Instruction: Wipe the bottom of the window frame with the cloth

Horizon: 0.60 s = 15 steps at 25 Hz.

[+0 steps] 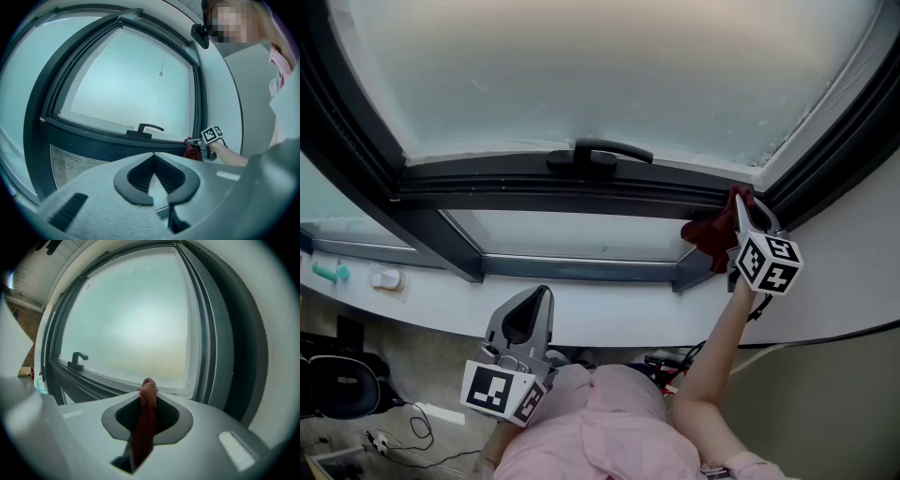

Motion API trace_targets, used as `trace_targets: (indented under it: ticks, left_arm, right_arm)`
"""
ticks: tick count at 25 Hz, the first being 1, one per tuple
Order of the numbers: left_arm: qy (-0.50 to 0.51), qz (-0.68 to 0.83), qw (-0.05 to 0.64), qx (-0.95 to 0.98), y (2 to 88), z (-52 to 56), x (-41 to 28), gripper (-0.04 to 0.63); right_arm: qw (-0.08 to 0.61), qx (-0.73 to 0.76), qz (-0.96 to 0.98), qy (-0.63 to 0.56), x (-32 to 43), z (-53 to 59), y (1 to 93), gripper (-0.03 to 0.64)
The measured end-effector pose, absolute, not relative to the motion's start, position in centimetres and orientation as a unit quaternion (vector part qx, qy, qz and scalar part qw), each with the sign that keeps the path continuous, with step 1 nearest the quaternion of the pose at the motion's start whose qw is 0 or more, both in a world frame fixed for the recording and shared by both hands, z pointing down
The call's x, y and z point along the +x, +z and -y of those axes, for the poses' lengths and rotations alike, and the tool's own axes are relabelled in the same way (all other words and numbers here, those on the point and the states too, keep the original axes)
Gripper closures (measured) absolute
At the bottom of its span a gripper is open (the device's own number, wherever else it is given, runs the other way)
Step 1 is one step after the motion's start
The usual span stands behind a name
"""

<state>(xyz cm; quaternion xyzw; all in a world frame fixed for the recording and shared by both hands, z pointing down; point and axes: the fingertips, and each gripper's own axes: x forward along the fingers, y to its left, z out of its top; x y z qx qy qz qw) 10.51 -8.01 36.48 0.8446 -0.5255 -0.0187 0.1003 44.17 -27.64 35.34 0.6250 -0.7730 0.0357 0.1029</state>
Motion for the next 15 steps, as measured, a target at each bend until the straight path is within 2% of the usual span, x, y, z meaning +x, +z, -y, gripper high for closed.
trace_targets:
  ticks: [15]
  left_arm:
    - [-0.017,0.514,0.102,0.851,36.3,9.6,12.2,0.597]
  right_arm:
    - [0.130,0.655,0.744,0.028,47.0,27.8,35.3,0.565]
